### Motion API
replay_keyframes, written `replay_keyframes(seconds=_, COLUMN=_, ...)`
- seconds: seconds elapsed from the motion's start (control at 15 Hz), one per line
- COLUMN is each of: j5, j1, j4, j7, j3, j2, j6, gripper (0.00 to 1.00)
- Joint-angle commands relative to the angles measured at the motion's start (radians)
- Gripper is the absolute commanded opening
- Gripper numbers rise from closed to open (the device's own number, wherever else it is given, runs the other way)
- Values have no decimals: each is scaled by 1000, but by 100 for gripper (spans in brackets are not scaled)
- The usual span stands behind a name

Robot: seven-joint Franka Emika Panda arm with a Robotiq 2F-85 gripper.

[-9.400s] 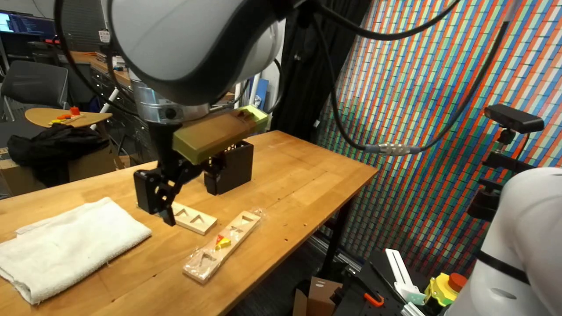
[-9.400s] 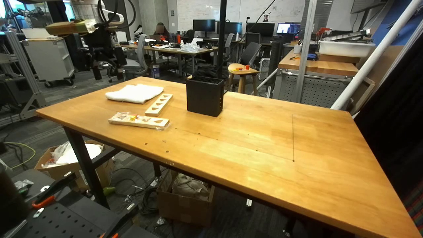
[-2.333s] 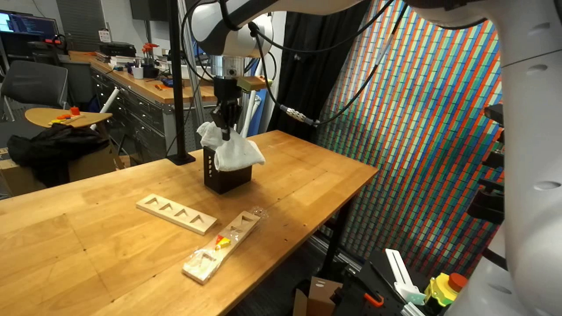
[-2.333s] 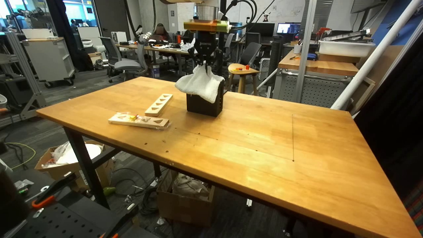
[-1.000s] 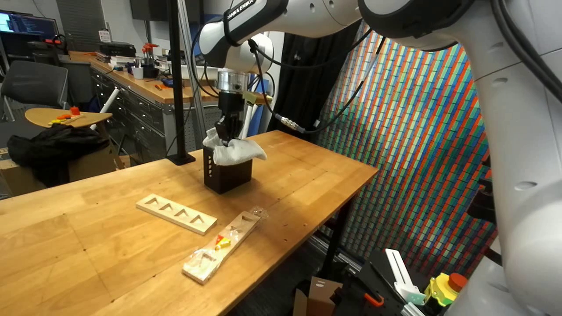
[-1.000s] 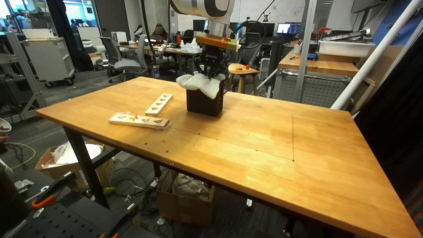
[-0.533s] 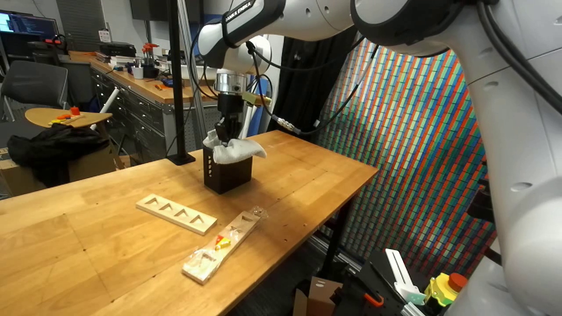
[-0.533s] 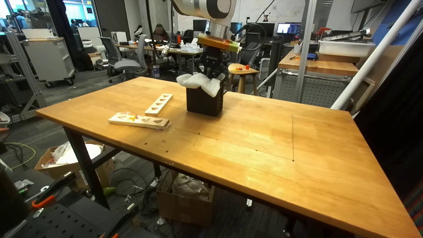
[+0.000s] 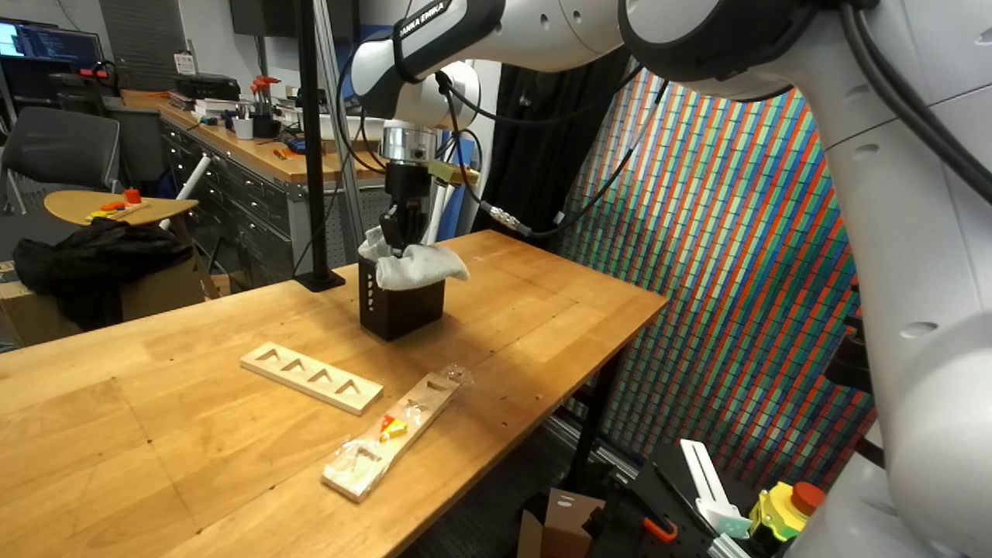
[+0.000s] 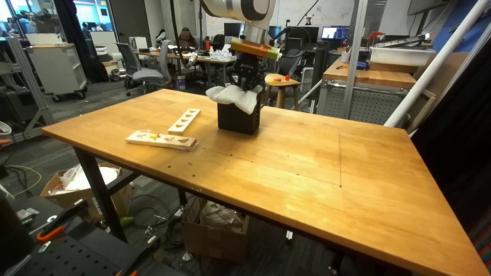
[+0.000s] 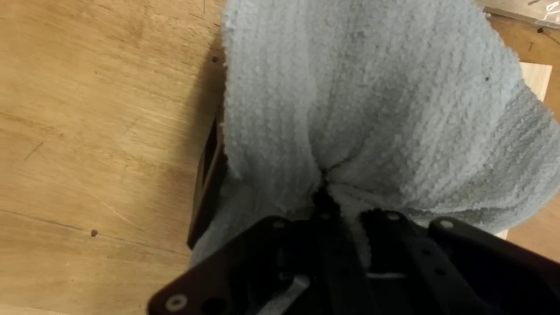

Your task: Put the towel inside the black basket

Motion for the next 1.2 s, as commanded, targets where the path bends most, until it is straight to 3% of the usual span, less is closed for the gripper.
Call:
replay_keyframes(seconds=0.0, j5=3, j1=-8, j4=22, j7=-1, j3=3, j2=12, j6=16, gripper=48)
replay_keyframes(seconds=0.2, j5=4, j1=-8, j4=20, j7=-1, j3=3, j2=10, j6=21, gripper=68)
replay_keyframes(seconds=0.33, j5=2, j1=-8, j4=19, j7=-2, j3=3, j2=9, j6=26, gripper=65)
replay_keyframes(seconds=0.4, j5=2, j1=-7, j4=18, j7=-2, j3=3, j2=8, j6=29, gripper=61)
replay_keyframes(seconds=0.6, j5=-2, j1=-6, j4=16, j7=-2, j3=2, j2=3, j6=34, gripper=29)
replay_keyframes(seconds=0.8, j5=-4, j1=-6, j4=16, j7=-1, j3=0, j2=0, j6=40, gripper=7)
replay_keyframes(seconds=0.93, j5=-6, j1=-6, j4=17, j7=-2, j3=0, j2=-1, j6=43, gripper=3)
replay_keyframes(seconds=1.0, j5=-7, j1=-5, j4=19, j7=-3, j3=0, j2=0, j6=43, gripper=5)
replay_keyframes(seconds=1.07, j5=-6, j1=-5, j4=19, j7=-3, j3=1, j2=0, j6=43, gripper=12)
replay_keyframes(seconds=1.13, j5=-5, j1=-5, j4=20, j7=-3, j3=1, j2=0, j6=43, gripper=26)
